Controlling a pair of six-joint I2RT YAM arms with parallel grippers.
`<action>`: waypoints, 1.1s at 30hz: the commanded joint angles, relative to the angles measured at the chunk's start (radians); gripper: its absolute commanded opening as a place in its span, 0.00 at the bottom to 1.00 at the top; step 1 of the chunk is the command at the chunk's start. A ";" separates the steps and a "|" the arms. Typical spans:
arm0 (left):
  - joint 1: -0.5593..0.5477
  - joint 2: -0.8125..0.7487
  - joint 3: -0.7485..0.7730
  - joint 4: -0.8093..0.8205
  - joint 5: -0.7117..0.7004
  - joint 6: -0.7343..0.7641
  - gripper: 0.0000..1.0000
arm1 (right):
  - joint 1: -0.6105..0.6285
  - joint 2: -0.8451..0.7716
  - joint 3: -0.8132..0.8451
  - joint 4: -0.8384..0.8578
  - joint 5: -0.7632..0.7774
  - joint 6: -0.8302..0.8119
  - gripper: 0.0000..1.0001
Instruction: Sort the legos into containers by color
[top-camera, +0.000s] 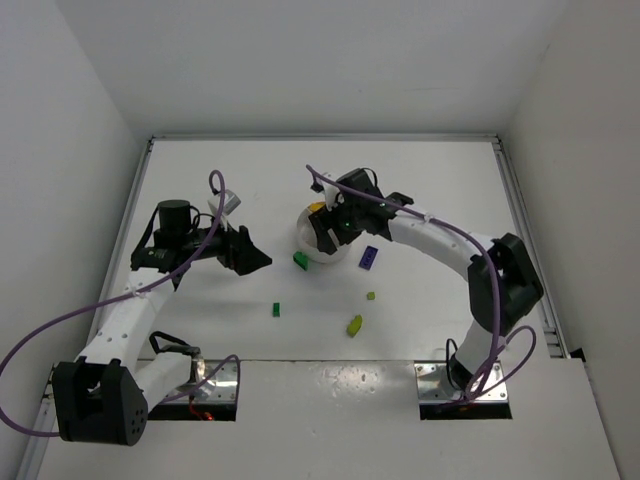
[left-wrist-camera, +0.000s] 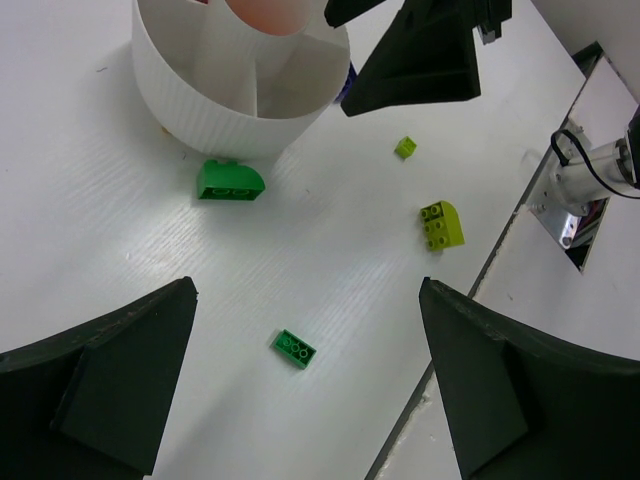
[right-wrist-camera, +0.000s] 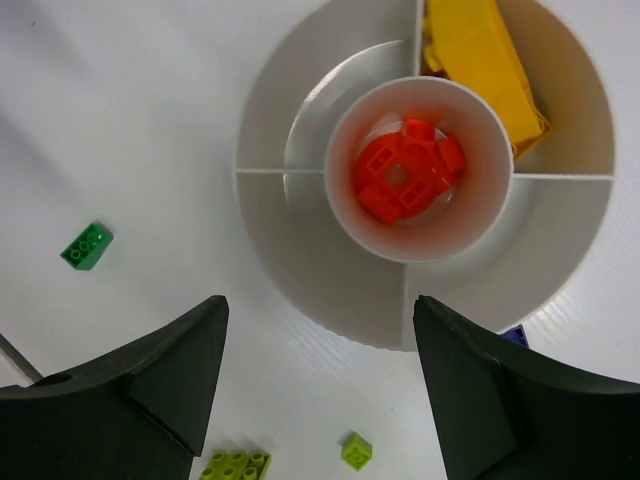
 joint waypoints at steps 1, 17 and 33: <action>0.013 -0.011 0.029 0.033 0.021 0.007 1.00 | -0.018 0.025 -0.004 0.025 -0.027 0.024 0.75; 0.013 -0.020 0.019 0.033 0.021 -0.002 1.00 | -0.045 0.055 -0.004 0.014 -0.069 0.034 0.75; 0.013 -0.020 0.010 0.033 0.012 -0.002 1.00 | -0.055 -0.032 -0.006 0.042 -0.049 0.014 0.75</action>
